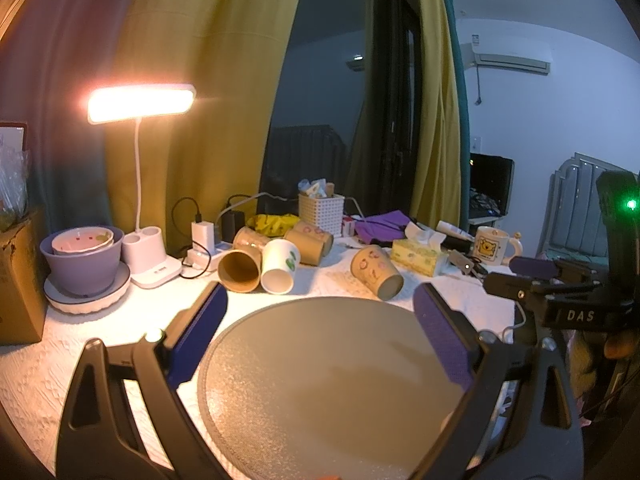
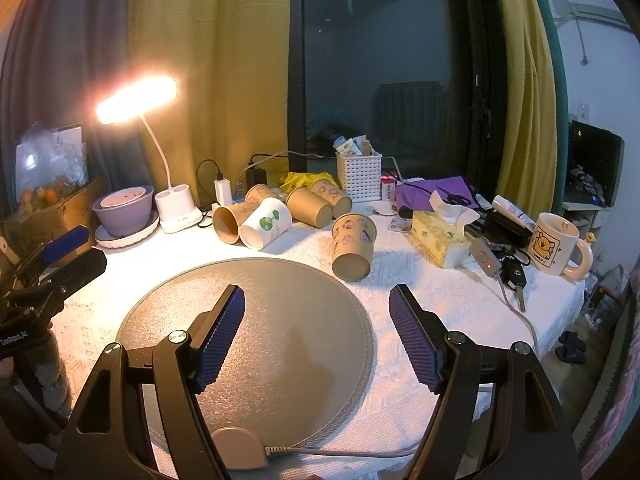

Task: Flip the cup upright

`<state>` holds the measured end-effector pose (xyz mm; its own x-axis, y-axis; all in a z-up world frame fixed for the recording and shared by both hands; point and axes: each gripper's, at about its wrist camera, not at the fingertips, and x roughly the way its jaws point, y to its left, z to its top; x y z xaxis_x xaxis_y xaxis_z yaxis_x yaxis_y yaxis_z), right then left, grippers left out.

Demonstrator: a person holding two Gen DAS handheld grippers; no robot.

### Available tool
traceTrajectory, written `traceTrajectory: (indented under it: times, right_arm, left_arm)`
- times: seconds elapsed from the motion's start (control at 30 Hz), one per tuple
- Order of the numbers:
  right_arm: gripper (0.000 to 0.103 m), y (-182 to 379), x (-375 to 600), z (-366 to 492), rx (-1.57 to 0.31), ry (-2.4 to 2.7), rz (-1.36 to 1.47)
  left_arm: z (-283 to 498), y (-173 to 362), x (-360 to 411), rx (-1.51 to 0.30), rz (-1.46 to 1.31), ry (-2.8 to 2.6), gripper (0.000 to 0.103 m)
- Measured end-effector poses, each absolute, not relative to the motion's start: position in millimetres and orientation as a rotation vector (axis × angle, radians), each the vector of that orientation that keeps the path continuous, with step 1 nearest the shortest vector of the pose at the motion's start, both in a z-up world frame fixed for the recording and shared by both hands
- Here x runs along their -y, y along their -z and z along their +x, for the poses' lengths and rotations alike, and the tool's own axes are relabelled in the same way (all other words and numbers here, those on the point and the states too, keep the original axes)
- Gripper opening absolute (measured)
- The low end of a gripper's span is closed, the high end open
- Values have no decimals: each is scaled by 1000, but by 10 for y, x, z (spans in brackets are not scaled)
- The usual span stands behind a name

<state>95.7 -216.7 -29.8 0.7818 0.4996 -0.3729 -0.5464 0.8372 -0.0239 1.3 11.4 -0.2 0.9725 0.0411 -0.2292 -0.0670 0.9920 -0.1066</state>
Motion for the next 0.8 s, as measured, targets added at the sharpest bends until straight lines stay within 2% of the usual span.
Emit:
traceTrajectory:
  times: [0.8]
  right_arm:
    - [78,292,2167,945,-360,-565,-133]
  left_arm:
    - [6,-4,-88,-226,-112,-57,95]
